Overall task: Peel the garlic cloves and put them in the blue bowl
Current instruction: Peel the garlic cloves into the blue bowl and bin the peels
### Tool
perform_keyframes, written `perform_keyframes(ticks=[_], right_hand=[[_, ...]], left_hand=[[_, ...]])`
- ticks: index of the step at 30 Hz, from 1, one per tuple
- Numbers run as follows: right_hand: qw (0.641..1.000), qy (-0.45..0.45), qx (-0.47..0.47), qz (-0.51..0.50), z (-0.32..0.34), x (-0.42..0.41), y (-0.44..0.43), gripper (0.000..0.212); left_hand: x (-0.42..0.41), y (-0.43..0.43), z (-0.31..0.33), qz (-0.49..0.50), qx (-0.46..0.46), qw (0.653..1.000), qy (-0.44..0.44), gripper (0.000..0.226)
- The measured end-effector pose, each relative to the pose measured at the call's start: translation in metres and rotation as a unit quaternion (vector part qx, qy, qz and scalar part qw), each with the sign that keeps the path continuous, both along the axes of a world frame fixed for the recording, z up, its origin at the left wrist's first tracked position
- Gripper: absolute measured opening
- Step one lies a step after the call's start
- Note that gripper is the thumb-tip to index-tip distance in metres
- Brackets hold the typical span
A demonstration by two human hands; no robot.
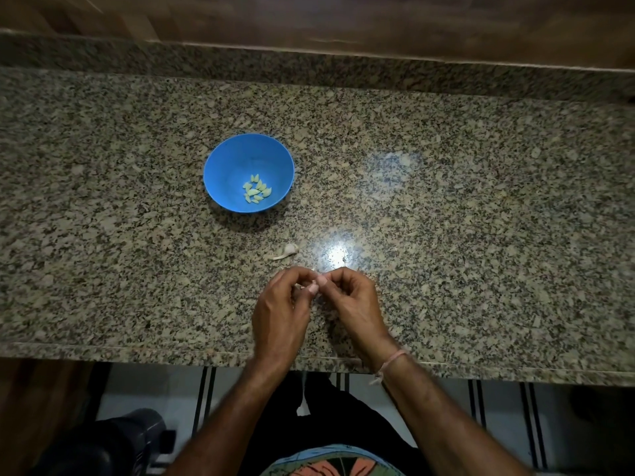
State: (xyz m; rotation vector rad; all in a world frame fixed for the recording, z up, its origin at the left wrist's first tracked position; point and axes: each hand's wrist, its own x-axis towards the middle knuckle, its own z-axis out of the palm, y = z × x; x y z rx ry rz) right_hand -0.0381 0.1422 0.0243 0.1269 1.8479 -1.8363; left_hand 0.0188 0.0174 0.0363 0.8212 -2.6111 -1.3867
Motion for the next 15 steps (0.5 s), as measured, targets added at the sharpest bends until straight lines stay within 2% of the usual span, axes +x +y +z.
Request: perform_keyframes(ticks=[5,7,8,10,11,13,15], right_hand=[[0.999,-0.008,0.012,0.032,0.005,0.002,-0.004,0.016],[0.994,0.062,0.085,0.035,0.0,0.001,-0.004,0.014],[0.979,0.13,0.149,0.042,-0.003,0.0,-0.003,0.023],[0.921,0.256,0.283,0.076,-0.012,-0.003,0.002,0.051],[0.895,0.283,0.329,0.101,-0.016,-0.004,0.005,0.065],[0.883,0.261,0.366,0.135,-0.018,-0.009,0.01,0.086],[0.885,0.237,0.372,0.147,-0.02,-0.01,0.011,0.09]], left_hand=[[0.005,-0.014,-0.006,0.022,-0.048,0.999,0.007,0.003],[0.004,-0.033,-0.015,0.048,-0.064,0.997,-0.008,0.003],[0.005,-0.046,-0.019,0.065,-0.074,0.995,-0.013,0.004],[0.006,-0.071,-0.028,0.079,-0.104,0.991,-0.021,0.008],[0.007,-0.082,-0.032,0.073,-0.12,0.99,-0.026,0.009],[0.011,-0.096,-0.037,0.05,-0.148,0.987,-0.033,0.012],[0.016,-0.099,-0.038,0.033,-0.152,0.988,-0.026,0.02]])
